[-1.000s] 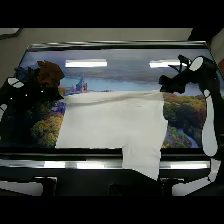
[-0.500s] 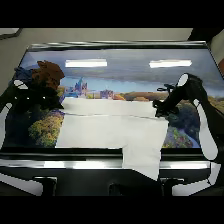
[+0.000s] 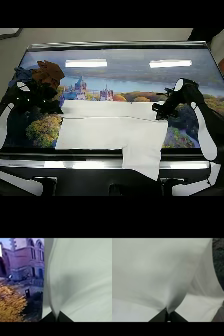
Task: Fold the shirts.
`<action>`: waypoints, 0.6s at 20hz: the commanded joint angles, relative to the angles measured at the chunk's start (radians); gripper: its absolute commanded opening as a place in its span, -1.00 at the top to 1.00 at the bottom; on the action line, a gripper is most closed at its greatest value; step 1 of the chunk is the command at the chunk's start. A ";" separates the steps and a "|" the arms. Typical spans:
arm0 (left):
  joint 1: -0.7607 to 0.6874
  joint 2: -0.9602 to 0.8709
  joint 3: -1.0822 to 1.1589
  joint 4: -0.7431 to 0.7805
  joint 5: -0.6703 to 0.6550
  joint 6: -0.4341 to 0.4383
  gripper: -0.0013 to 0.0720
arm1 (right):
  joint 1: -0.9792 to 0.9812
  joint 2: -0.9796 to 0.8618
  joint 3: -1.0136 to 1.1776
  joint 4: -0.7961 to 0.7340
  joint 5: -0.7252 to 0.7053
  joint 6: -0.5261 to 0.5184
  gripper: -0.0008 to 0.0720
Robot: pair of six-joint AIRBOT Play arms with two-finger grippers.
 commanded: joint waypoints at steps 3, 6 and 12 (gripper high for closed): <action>0.015 0.016 0.001 -0.003 -0.073 -0.039 -0.41 | -0.013 0.048 0.001 0.002 0.012 -0.056 -0.18; 0.069 0.074 -0.013 0.001 -0.156 -0.047 -0.40 | -0.117 0.129 -0.002 -0.013 0.117 -0.072 -0.26; 0.183 0.351 -0.548 0.000 -0.005 0.039 -0.27 | -0.225 0.364 -0.367 -0.005 0.032 -0.098 -0.26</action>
